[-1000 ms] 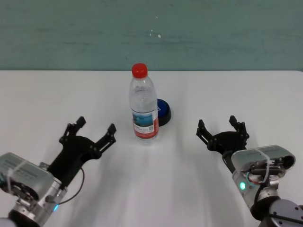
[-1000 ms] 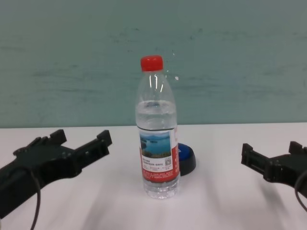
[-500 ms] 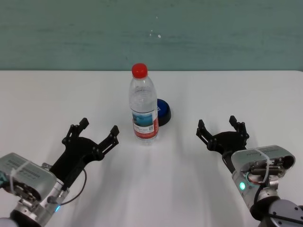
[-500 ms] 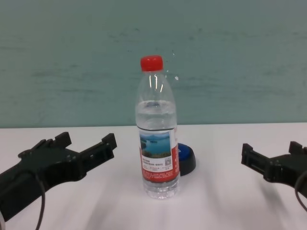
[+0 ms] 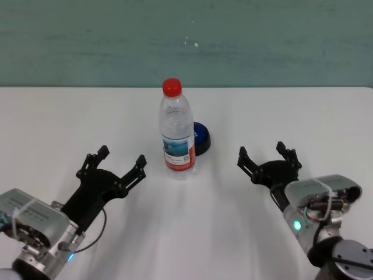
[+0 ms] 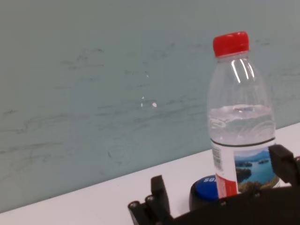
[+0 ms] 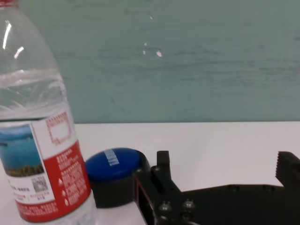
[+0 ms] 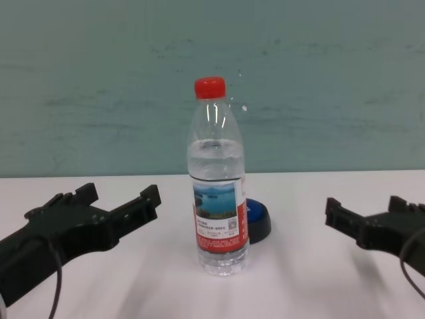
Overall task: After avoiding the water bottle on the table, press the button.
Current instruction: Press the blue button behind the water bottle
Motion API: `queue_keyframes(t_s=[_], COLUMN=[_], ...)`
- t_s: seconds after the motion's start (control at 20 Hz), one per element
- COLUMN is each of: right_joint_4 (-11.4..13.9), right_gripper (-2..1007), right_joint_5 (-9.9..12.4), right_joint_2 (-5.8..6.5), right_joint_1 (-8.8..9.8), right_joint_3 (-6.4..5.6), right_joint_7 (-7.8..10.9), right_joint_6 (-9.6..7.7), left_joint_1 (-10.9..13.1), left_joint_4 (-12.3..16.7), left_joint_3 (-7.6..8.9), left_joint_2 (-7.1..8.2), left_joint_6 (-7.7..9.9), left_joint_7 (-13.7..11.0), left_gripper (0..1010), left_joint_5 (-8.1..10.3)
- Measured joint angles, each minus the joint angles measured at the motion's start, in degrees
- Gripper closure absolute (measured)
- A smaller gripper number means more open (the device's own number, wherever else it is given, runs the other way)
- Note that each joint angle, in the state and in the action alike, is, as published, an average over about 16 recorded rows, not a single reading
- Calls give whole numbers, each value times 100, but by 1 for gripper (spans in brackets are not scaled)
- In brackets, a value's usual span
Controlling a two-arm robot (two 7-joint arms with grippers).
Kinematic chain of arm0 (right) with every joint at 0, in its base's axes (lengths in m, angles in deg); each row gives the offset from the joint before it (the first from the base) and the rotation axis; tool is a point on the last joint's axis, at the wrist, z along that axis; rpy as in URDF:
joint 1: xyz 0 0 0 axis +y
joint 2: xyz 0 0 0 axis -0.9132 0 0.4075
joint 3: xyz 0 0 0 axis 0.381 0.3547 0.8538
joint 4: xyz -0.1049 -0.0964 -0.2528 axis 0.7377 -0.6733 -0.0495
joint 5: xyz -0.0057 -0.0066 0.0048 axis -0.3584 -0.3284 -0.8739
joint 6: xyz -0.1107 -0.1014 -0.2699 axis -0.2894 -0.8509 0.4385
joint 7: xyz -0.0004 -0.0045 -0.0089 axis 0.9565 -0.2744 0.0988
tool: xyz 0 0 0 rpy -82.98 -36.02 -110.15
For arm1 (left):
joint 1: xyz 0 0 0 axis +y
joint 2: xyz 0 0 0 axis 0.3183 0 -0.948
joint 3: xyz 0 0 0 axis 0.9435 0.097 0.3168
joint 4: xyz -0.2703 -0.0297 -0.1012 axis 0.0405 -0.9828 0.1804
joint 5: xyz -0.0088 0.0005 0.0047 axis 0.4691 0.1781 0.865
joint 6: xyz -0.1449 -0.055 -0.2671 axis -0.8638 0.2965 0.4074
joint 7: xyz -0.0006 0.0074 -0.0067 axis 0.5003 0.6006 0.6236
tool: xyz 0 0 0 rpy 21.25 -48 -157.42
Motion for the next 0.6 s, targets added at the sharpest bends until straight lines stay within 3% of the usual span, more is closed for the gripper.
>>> queue_keyframes(t_s=[0.6], right_joint_4=[-341], right_gripper=[1], right_joint_5=[-28], right_joint_2=[-153], right_joint_1=[-415], right_joint_3=[-221], right_joint_7=[400], right_joint_6=[-215], left_joint_1=[0], left_joint_4=[0], left_joint_3=[1], left_joint_2=[0], left_joint_6=[0], left_joint_7=[0], left_gripper=[0], left_joint_5=[0])
